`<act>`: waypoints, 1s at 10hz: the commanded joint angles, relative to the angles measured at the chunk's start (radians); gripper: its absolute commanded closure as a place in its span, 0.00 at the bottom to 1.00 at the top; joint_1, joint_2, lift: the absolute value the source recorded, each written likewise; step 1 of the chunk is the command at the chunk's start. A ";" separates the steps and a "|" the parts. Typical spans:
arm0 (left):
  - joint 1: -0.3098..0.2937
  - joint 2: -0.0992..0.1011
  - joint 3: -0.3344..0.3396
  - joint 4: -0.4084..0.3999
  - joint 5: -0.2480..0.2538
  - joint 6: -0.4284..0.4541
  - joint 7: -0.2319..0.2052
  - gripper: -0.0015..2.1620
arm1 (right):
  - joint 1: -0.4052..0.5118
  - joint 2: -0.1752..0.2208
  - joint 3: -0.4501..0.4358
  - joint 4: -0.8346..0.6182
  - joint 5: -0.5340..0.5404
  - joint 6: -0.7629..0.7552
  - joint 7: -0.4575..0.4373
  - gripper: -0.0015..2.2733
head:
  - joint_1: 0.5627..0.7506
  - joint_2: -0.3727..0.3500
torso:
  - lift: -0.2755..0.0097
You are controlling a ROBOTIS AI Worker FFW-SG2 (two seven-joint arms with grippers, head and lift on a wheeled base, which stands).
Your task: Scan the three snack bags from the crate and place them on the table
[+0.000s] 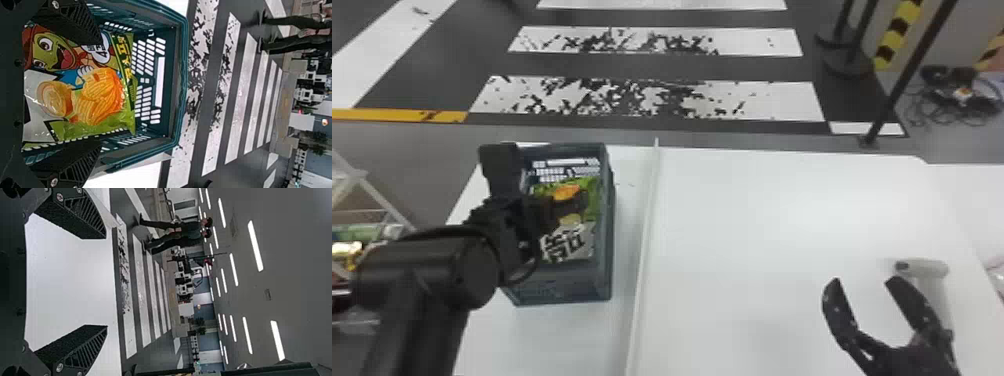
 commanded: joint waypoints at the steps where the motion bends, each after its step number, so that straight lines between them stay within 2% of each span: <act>1: -0.041 -0.007 -0.006 0.041 -0.002 0.050 -0.001 0.04 | -0.002 -0.003 0.001 0.001 -0.006 0.001 0.000 0.06 | 0.70 0.58 | 0.84; 7: -0.138 -0.012 -0.003 0.139 -0.002 0.253 0.001 0.04 | -0.007 -0.007 0.006 0.001 -0.017 0.010 -0.002 0.06 | 0.70 0.56 | 0.84; 8: -0.146 -0.012 -0.003 0.162 -0.002 0.256 -0.014 0.10 | -0.008 -0.007 0.006 0.002 -0.022 0.010 -0.002 0.06 | 0.70 0.56 | 0.84; 9: -0.155 -0.012 0.000 0.189 -0.004 0.250 -0.017 0.33 | -0.010 -0.007 0.008 0.010 -0.025 0.010 -0.002 0.06 | 0.70 0.56 | 0.84; 10: -0.153 -0.013 0.006 0.191 -0.002 0.246 0.001 0.75 | -0.010 -0.007 0.008 0.013 -0.026 0.010 -0.002 0.06 | 0.70 0.56 | 0.84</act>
